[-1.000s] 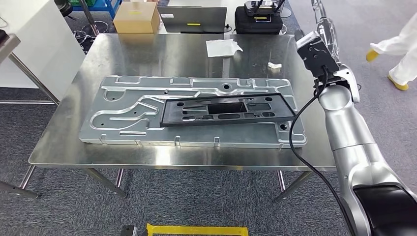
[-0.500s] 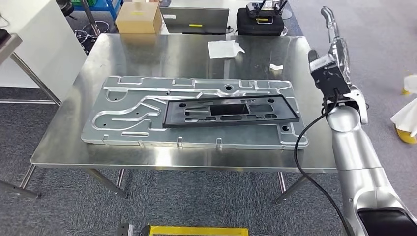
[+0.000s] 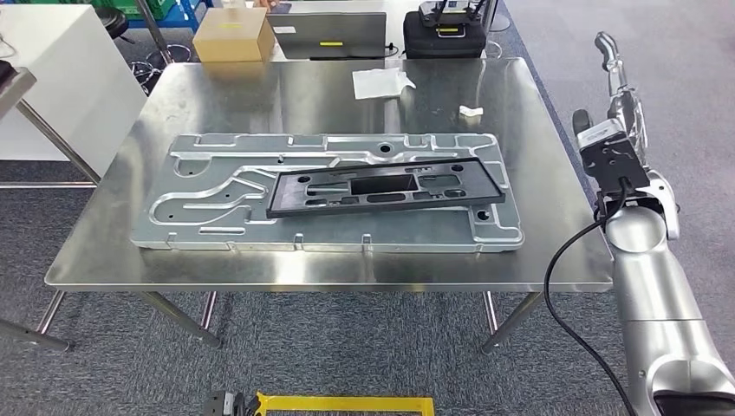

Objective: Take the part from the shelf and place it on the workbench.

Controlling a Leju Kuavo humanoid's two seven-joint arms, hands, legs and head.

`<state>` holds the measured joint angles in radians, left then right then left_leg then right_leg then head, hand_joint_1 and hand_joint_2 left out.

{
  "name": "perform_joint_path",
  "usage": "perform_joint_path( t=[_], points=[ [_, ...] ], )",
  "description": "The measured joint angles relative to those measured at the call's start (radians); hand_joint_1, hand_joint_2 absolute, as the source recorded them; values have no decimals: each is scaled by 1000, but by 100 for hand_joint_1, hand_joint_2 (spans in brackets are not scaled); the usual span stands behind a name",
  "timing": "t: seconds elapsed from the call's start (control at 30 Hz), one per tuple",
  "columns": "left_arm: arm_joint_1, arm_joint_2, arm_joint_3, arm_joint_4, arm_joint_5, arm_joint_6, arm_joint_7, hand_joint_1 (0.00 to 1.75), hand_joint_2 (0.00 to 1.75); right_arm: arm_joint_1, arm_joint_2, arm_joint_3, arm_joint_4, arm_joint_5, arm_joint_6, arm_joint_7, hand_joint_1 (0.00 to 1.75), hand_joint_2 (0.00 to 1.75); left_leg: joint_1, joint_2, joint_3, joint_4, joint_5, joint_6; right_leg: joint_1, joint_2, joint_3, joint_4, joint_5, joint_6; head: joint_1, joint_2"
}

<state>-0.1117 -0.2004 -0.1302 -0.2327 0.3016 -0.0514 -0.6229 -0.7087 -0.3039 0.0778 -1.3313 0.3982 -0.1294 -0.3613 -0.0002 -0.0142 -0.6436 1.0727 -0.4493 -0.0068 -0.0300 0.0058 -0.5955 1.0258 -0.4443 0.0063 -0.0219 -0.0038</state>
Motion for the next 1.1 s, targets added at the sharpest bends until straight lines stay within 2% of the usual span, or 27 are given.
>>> perform_joint_path(
  t=[0.03, 0.1, 0.13, 0.17, 0.2, 0.27, 0.3, 0.33, 0.43, 0.47, 0.5, 0.53, 0.6, 0.63, 0.67, 0.7, 0.73, 0.77, 0.8, 0.83, 0.87, 0.93, 0.97, 1.0, 1.03, 1.1],
  points=[
    [0, 0, 2, 0, 2, 0, 0, 0, 0, -7, 0, 0, 0, -1, 2, 0, 0, 0, 2, 2, -19, 53, -41, -5, 1, -2, -7, 0, 6, -6, 0, 0],
    [-1, 0, 3, 0, 3, 1, 0, 0, 0, -17, 0, 0, 0, -3, 6, -1, 0, 0, 5, 5, -59, 183, -117, -11, 4, -4, -22, 0, 18, -12, 0, 0],
    [-1, 0, 3, 0, 3, 2, 0, 0, 0, -19, 0, 0, 1, -4, 7, 0, 0, 0, 5, 5, -66, 224, -135, -12, 5, -5, -30, 1, 23, -13, 0, 0],
    [-1, 0, 4, 0, 3, 2, 0, 0, 0, -19, 0, 0, 1, -4, 7, 0, 0, 0, 5, 6, -56, 229, -132, -11, 7, -6, -38, 2, 29, -12, 0, 0],
    [-1, 1, 4, 0, 3, 3, 1, 0, 0, -19, 0, 0, 0, -4, 6, 1, 0, 0, 5, 6, -25, 192, -114, -9, 8, -6, -45, 3, 35, -10, 0, 0],
    [-4, 1, 7, -2, 3, 3, 5, 0, 0, -17, -1, 0, -1, -5, 3, 2, 0, 0, 3, 6, 70, 47, -73, 1, 9, -6, -56, 3, 46, -4, 0, 0],
    [-5, 1, 8, -3, 3, 3, 7, 0, 0, -16, -2, 0, -2, -5, 2, 3, 0, 0, 1, 6, 106, -11, -58, 5, 10, -6, -58, 2, 52, 1, 0, 0],
    [-7, 2, 10, -4, 2, 3, 10, 0, 0, -13, -3, 0, -3, -6, 0, 3, 0, 0, -2, 5, 126, -47, -51, 9, 10, -7, -59, 0, 58, 7, 0, 0],
    [-11, 4, 13, -5, -1, 3, 17, 0, 0, 4, -8, -1, -4, -8, -4, 4, 0, 0, -6, 6, 123, -66, -32, 23, 8, -7, -60, -9, 76, 27, -1, 0],
    [-12, 4, 14, -5, -2, 4, 18, 0, 0, 10, -11, -2, -5, -9, -6, 4, 0, 0, -4, 8, 117, -72, -22, 31, 8, -7, -65, -5, 67, 32, -1, 0],
    [-13, 4, 16, -5, -4, 6, 19, 0, 0, 15, -15, -4, -5, -11, -6, 3, 0, 0, -2, 10, 109, -78, -9, 40, 7, -6, -76, 17, 41, 35, 0, 0],
    [-15, 4, 18, -5, -5, 9, 20, 0, 0, 20, -19, -6, -5, -14, -7, 1, 0, 0, 0, 11, 100, -81, 3, 46, 6, -6, -92, 58, -1, 37, 0, 0],
    [-16, 6, 20, -5, -8, 23, 26, 0, 0, 30, -26, -11, -2, -23, -7, -9, 0, 0, -3, 12, 73, -80, 23, 53, 6, -6, -132, 189, -91, 42, 0, 0],
    [-15, 7, 20, -5, -8, 30, 30, 0, 0, 36, -29, -12, 1, -27, -7, -14, 0, 0, -5, 12, 59, -78, 31, 53, 6, -6, -143, 244, -113, 45, 0, 0],
    [-15, 8, 21, -5, -8, 37, 36, 0, 0, 40, -32, -12, 5, -30, -7, -19, 0, 0, -6, 12, 45, -75, 39, 53, 7, -6, -140, 271, -114, 46, 0, 0],
    [-15, 10, 22, -5, -8, 42, 40, 0, 0, 43, -36, -12, 9, -33, -7, -23, 0, 0, -6, 12, 32, -70, 46, 53, 7, -6, -118, 259, -97, 46, -1, 0],
    [-15, 12, 23, -5, -8, 44, 45, 0, 0, 44, -41, -13, 12, -38, -8, -28, 0, 0, -6, 12, 19, -65, 52, 51, 7, -6, -76, 209, -72, 44, -1, 0],
    [-15, 14, 24, -5, -8, 45, 49, 0, 0, 45, -47, -14, 14, -46, -8, -34, 0, 0, -7, 11, 7, -58, 57, 48, 8, -6, -26, 137, -59, 41, -1, 0],
    [-14, 16, 25, -5, -7, 46, 52, 0, 0, 48, -55, -16, 14, -55, -9, -42, 0, 0, -7, 10, -3, -52, 62, 44, 11, -6, 18, 71, -53, 37, -1, 0],
    [-13, 19, 26, -5, -7, 46, 53, 0, 0, 52, -63, -19, 14, -66, -9, -50, 0, 0, -8, 9, -9, -48, 67, 40, 14, -5, 49, 22, -53, 32, -2, 0],
    [-11, 21, 27, -5, -7, 46, 54, 0, 0, 57, -71, -21, 14, -74, -10, -57, 0, 0, -8, 8, -13, -46, 73, 34, 18, -5, 61, -2, -58, 27, -2, 0],
    [-4, 27, 28, -5, -7, 46, 54, 0, 0, 70, -80, -24, 13, -86, -11, -66, 0, 0, -8, 7, -16, -49, 85, 22, 19, -5, 57, -10, -46, 14, -3, 0],
    [-1, 30, 29, -5, -7, 46, 54, 0, 0, 76, -82, -24, 13, -90, -12, -69, 0, 0, -7, 7, -20, -45, 79, 16, 17, -7, 53, -14, -37, 8, -3, 0],
    [1, 33, 31, -5, -6, 47, 54, 0, 0, 82, -83, -24, 12, -92, -13, -73, 0, 0, -7, 8, -29, -28, 57, 10, 13, -8, 45, -17, -27, 0, -3, 0],
    [3, 36, 33, -5, -6, 48, 55, 0, 0, 86, -83, -24, 12, -93, -15, -77, 0, 0, -5, 8, -43, 8, 17, 3, 10, -10, 35, -20, -16, -6, -3, 0],
    [4, 40, 39, -5, -5, 48, 56, 0, 0, 93, -83, -24, 12, -93, -24, -85, 0, 0, 1, 8, -79, 131, -82, -8, 9, -11, 7, -19, 5, -11, -4, 0]
  ],
)
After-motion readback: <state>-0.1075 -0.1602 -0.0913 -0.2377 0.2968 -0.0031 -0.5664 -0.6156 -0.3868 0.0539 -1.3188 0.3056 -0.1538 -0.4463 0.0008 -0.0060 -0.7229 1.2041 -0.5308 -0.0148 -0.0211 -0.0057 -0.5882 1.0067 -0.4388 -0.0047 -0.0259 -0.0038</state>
